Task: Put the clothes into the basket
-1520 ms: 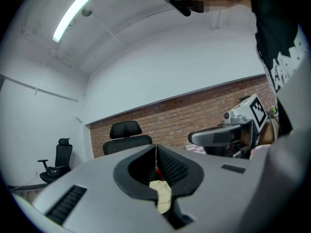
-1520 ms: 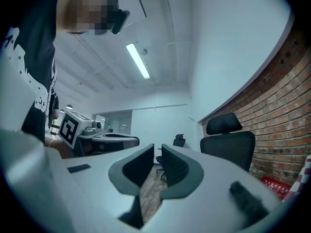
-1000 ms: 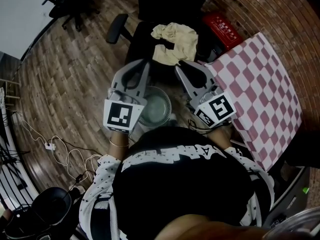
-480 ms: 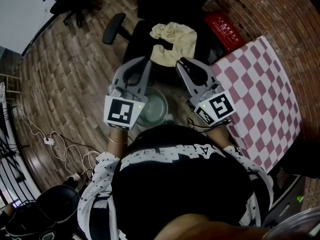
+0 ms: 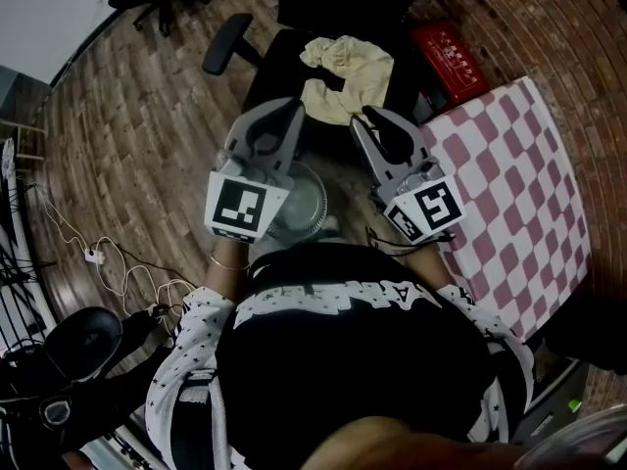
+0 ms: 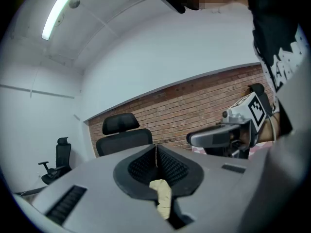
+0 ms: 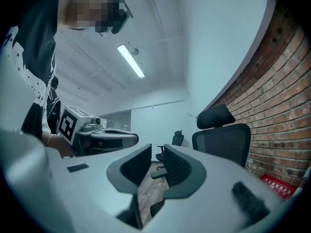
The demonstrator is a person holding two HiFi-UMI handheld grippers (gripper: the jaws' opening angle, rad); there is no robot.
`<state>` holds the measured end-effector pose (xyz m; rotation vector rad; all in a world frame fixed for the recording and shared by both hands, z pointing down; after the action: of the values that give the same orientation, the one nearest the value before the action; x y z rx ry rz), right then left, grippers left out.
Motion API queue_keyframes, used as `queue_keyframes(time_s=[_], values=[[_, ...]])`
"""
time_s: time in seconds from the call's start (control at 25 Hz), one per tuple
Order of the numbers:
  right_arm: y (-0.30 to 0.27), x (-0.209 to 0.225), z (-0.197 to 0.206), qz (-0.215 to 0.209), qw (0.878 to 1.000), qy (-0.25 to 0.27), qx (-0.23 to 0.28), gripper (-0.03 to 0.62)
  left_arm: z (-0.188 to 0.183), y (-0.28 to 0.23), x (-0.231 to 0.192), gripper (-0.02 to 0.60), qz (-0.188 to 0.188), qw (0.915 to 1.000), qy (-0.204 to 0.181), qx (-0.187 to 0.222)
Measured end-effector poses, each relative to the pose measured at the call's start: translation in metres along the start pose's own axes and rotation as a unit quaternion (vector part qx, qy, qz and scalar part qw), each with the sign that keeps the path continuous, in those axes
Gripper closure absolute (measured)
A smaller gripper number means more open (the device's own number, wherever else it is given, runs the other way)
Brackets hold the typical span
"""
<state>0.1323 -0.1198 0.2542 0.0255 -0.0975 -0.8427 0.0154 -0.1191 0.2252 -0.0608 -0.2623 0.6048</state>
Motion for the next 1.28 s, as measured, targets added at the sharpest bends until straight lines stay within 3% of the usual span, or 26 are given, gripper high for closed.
queue_keyframes(time_s=[0.48, 0.76, 1.28], values=[[0.010, 0.008, 0.010, 0.046, 0.999, 0.015, -0.004, 0.525, 0.009, -0.010, 0.007, 0.566, 0.035, 0.9992, -0.002, 0.020], [-0.042, -0.020, -0.002, 0.099, 0.995, 0.023, -0.017, 0.523, 0.012, 0.003, -0.056, 0.566, 0.083, 0.9959, 0.010, 0.035], [-0.096, -0.064, 0.005, 0.150, 0.988, 0.030, -0.032, 0.520, 0.035, 0.025, -0.119, 0.566, 0.131, 0.9890, 0.034, 0.059]])
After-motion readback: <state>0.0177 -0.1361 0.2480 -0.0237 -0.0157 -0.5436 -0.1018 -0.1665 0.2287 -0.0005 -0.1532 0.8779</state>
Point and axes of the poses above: the fingertips, and each gripper's own axes: y backward along the fingers, x to its right, z out of its underside, the point moved 3 cm from there along y, backward along the fingers, and after that the axes turned 1 degree about z, right-handed, at the moved point
